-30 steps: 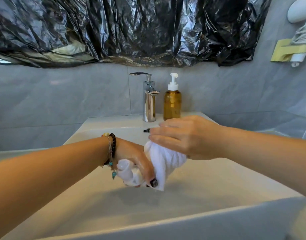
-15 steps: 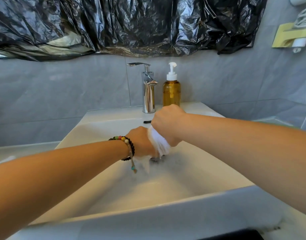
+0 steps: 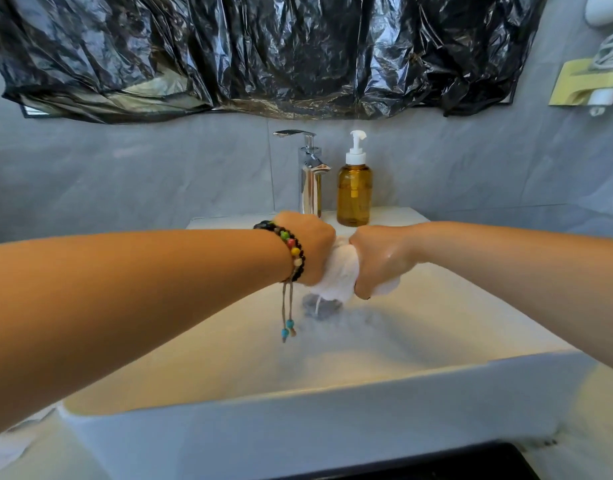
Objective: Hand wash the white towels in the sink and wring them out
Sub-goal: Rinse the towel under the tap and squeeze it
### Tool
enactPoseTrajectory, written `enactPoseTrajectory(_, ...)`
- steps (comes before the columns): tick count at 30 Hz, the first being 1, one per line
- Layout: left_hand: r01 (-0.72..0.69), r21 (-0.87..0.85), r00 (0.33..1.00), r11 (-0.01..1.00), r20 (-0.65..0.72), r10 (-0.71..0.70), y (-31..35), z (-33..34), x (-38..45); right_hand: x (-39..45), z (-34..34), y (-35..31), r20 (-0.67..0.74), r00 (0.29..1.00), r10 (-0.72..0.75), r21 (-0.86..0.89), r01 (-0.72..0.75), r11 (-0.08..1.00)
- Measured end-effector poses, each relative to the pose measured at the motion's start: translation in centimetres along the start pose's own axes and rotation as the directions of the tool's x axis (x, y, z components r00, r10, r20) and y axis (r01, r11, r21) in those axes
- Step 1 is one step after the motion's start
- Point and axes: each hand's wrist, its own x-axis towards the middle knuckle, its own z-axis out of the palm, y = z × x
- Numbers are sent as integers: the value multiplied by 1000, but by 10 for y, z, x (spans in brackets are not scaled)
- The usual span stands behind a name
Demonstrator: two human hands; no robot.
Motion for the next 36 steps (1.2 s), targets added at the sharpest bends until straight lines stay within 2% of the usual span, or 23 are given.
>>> enactPoseTrajectory(2, -43, 112, 998, 993, -40, 47, 1, -3, 1, -4, 7, 1, 18, 999, 47, 201, -49, 978)
enactPoseTrajectory(4, -87, 188, 991, 978, -83, 104, -6, -4, 4, -3, 16, 3, -29, 997, 76, 385, -59, 921)
enactPoseTrajectory(7, -164, 257, 961, 952, -175, 213, -21, -4, 6, -4, 27, -1, -105, 985, 133, 567, -51, 822)
enactPoseTrajectory(11, -233, 284, 900, 930, -300, 317, -36, -2, 7, -18, 33, -8, -170, 976, 135, 789, 53, 612)
enactPoseTrajectory(15, -319, 134, 768, 938, -544, 339, -42, 18, -2, -32, 46, -12, -195, 979, 58, 904, 156, 399)
enactPoseTrajectory(17, -298, -19, 719, 954, -662, 212, -40, 30, -6, -33, 49, -11, -228, 974, 19, 914, 207, 349)
enactPoseTrajectory(19, -291, -158, 689, 944, -719, 92, -36, 36, -7, -34, 50, -10, -254, 967, -6, 923, 244, 298)
enactPoseTrajectory(23, -266, -300, 694, 916, -719, -34, -31, 36, -8, -36, 50, -9, -237, 971, -37, 952, 239, 192)
enactPoseTrajectory(28, -245, -501, 713, 830, -673, -196, -27, 45, -16, -35, 52, -17, -177, 984, 5, 979, 176, 101)
enactPoseTrajectory(32, -111, -726, 808, 679, -464, -364, -19, 51, -19, -33, 54, -20, -129, 990, 52, 988, 124, 87)
enactPoseTrajectory(36, -29, -857, 836, 514, -303, -458, -11, 56, -15, -30, 55, -22, -127, 988, 90, 989, 119, 90)
